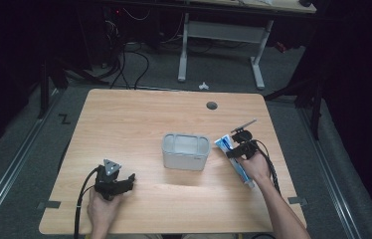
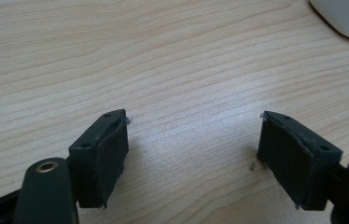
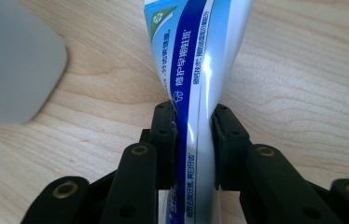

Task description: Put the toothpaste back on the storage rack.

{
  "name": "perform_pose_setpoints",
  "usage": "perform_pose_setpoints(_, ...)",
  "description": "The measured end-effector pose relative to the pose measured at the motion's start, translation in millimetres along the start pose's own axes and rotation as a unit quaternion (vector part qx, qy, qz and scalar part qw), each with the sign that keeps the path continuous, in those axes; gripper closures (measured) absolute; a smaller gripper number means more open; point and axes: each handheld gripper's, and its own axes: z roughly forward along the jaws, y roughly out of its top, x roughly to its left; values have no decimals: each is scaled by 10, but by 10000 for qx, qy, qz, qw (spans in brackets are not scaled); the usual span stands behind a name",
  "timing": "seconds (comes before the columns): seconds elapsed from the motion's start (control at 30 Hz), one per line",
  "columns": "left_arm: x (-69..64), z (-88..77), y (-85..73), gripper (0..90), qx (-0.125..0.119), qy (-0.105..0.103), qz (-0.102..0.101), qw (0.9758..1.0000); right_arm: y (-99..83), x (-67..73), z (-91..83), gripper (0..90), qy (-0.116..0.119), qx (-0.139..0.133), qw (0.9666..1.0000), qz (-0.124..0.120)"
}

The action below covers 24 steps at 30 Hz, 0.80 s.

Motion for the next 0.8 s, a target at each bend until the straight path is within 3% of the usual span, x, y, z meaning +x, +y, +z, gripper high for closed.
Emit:
perform_pose_setpoints(0.03, -1, 1, 0, 249, -5, 0, 5, 10000, -10, -2, -79, 735, 52, -150, 9999, -34)
perform_pose_setpoints(0.33, -4, -1, 0, 249, 4, 8, 6, 10000, -69, -12, -396, 735, 125, -675, 9974, -205)
perform_pose_setpoints(0.8, -5, 0, 0, 249, 3, 2, 8, 10000, -108, 68, -615, 736, 371, -1359, 9894, -354)
